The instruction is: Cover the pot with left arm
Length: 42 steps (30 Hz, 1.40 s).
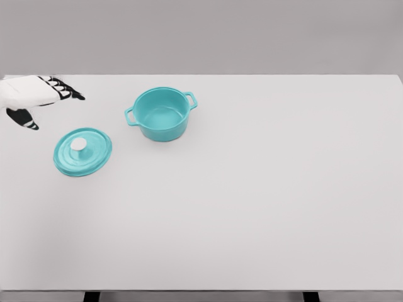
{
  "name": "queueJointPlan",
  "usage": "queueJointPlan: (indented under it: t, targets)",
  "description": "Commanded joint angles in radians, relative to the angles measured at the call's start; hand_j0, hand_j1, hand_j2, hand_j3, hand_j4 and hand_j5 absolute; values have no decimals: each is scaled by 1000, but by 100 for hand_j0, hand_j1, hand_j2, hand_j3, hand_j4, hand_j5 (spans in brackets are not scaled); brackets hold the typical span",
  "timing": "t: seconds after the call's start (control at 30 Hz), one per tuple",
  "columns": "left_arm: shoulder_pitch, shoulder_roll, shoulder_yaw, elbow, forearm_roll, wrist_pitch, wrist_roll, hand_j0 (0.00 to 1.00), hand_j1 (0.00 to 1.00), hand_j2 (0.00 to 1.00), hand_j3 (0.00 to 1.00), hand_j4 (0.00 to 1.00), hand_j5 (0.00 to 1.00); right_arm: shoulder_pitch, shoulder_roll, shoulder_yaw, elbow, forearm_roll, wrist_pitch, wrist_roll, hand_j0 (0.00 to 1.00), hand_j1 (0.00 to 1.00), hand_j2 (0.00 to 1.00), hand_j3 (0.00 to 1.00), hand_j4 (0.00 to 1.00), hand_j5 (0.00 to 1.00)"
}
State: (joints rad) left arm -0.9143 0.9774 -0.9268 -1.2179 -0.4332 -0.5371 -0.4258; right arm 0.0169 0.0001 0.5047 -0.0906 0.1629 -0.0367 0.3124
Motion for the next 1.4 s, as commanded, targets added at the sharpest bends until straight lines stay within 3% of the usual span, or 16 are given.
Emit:
queueJointPlan:
  t: [0.0,0.07,0.17,0.7,0.97,1.27,1.37]
  targets:
    - [0,18,-61,15,13,-11,-1,100,100,100,100,100,100,0,0,2,0,0,0,1,100,100,100,100,100,100]
    - [-12,20,-84,20,171,-9,-11,100,100,100,100,100,100,0,0,0,0,0,0,1,100,100,100,100,100,100]
    - [-17,15,-93,21,353,48,-185,100,100,100,100,100,100,0,0,2,0,0,0,1,100,100,100,100,100,100]
    - [-3,-56,-99,17,355,117,-185,100,100,100,100,100,100,0,0,0,0,0,0,1,100,100,100,100,100,100]
    - [11,-57,-113,15,355,115,-185,84,84,84,84,84,84,0,0,0,0,0,0,-1,100,100,100,100,100,100]
    - [12,-56,-122,17,355,115,-185,82,82,82,82,82,82,0,0,0,0,0,0,1,100,100,100,100,100,100]
    - [18,-56,-124,17,355,115,-185,77,77,77,77,77,77,0,0,0,0,0,0,1,100,100,100,100,100,100]
